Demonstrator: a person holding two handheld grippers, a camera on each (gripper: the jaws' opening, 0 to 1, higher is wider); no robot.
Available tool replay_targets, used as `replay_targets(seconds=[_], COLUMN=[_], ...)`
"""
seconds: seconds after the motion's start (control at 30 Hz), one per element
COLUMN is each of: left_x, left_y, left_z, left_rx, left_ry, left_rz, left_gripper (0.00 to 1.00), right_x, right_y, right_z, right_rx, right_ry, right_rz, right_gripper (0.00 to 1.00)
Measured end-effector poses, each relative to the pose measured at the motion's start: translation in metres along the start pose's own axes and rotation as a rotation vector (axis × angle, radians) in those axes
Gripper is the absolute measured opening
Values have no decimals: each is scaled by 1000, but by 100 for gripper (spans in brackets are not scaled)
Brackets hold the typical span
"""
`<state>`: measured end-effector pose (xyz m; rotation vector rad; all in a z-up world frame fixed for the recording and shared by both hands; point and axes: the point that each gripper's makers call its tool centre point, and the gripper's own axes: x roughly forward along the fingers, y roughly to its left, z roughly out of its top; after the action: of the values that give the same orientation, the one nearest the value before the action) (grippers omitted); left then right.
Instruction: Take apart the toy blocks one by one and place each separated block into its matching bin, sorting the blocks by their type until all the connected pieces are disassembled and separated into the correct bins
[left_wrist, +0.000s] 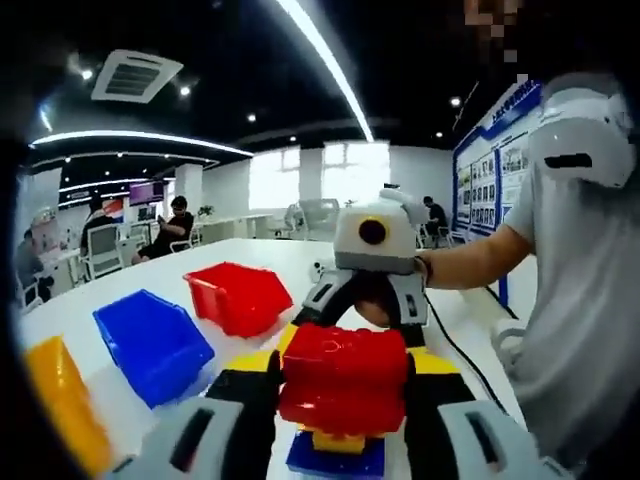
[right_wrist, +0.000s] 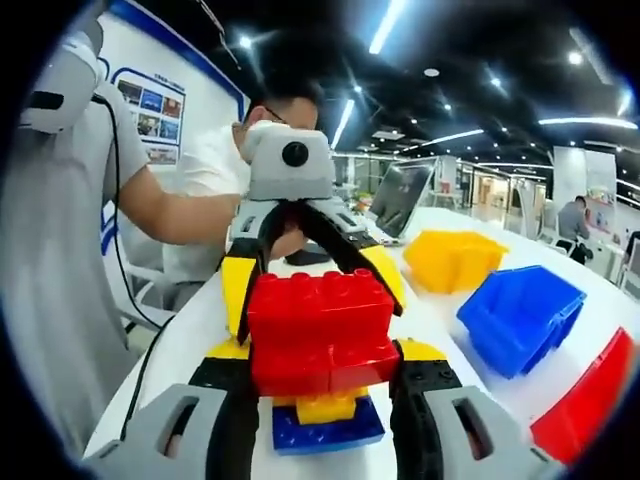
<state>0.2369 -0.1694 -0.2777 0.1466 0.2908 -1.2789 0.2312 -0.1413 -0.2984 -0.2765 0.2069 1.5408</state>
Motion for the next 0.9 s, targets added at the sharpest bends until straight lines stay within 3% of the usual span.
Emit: replay_targets(seconds=[0.07,0.23,0.53,0.57,0.6,0.63,0.67,0.7,0.77,0.87,0.9], left_x=[1,2,-3,-5,-2,2,3,5,5,-3,-7], left_y=[-2,-10,-10,-12,-12,-14,-9,-15,-13,-8,-6], left_z=[3,4,5,10,21,20,23,25,28,34,35], left_rx=[69,115,173,254,364,256,278,300,351,319,299], left_ry=[-4,-26,-50,-56,-55,-73,-85,-89,-54,-83,-98], left_rz=[-9,10,57,83,76,31,50,45,74,110,114], left_gripper=[47,46,44,44,44,44,45,45,46,46,46], right_x=[-2,-4,-1,-2,-4,-4,-3,2,2,-3,-4], right_y=[-1,2,1,-3,-6,-3,-8,3,3,-2,-2], right_z=[-1,-3,-4,-2,-3,-7,-15,-18,-18,-8,-9], right_rx=[7,-3,10,80,91,71,-4,67,95,132,122], right_ry=[-3,40,53,19,9,43,93,83,40,-38,-30], right_rz=[-2,9,19,52,45,46,9,48,34,7,2], right_gripper=[51,51,51,51,51,51,51,51,51,51,51])
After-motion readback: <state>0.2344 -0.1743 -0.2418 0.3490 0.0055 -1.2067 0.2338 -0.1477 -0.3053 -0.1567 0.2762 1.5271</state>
